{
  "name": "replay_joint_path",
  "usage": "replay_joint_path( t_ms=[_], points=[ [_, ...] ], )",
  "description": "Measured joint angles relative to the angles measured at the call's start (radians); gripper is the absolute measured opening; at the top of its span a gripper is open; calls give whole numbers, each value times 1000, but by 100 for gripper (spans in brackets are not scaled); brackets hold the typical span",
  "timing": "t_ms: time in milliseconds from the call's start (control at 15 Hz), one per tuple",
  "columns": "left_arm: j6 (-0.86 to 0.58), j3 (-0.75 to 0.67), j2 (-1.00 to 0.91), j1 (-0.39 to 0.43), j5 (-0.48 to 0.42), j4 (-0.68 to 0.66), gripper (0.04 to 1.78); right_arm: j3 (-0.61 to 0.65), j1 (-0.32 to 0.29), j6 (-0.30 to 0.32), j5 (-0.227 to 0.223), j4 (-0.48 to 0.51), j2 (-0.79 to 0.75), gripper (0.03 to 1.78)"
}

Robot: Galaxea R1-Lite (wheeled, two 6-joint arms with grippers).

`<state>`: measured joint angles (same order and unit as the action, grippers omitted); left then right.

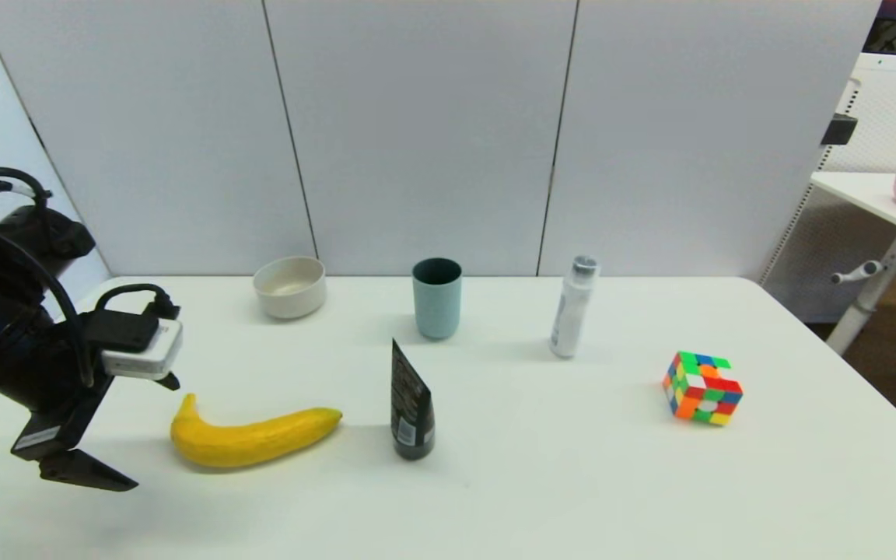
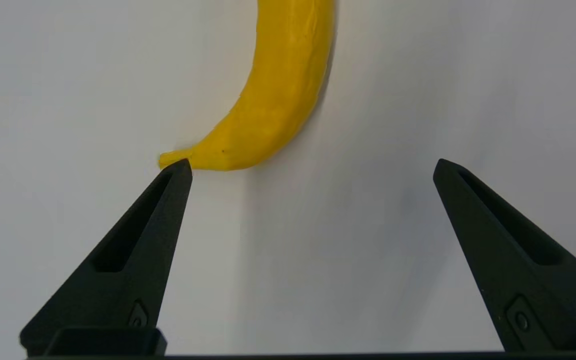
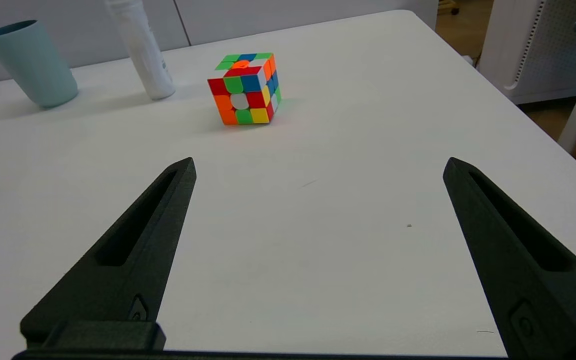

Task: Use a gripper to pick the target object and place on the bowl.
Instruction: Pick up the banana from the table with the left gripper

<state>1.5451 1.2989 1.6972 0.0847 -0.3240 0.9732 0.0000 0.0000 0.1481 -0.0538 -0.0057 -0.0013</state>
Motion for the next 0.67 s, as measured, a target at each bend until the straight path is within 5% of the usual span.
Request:
replay_joint_path(
  t_ms=[200, 667],
  points=[
    [123, -1, 59, 0, 13, -68, 171, 0, 0, 0, 1, 0, 0, 171],
    [129, -3, 113, -24, 10, -91, 171, 0, 0, 0, 0, 0, 0, 171]
  ],
)
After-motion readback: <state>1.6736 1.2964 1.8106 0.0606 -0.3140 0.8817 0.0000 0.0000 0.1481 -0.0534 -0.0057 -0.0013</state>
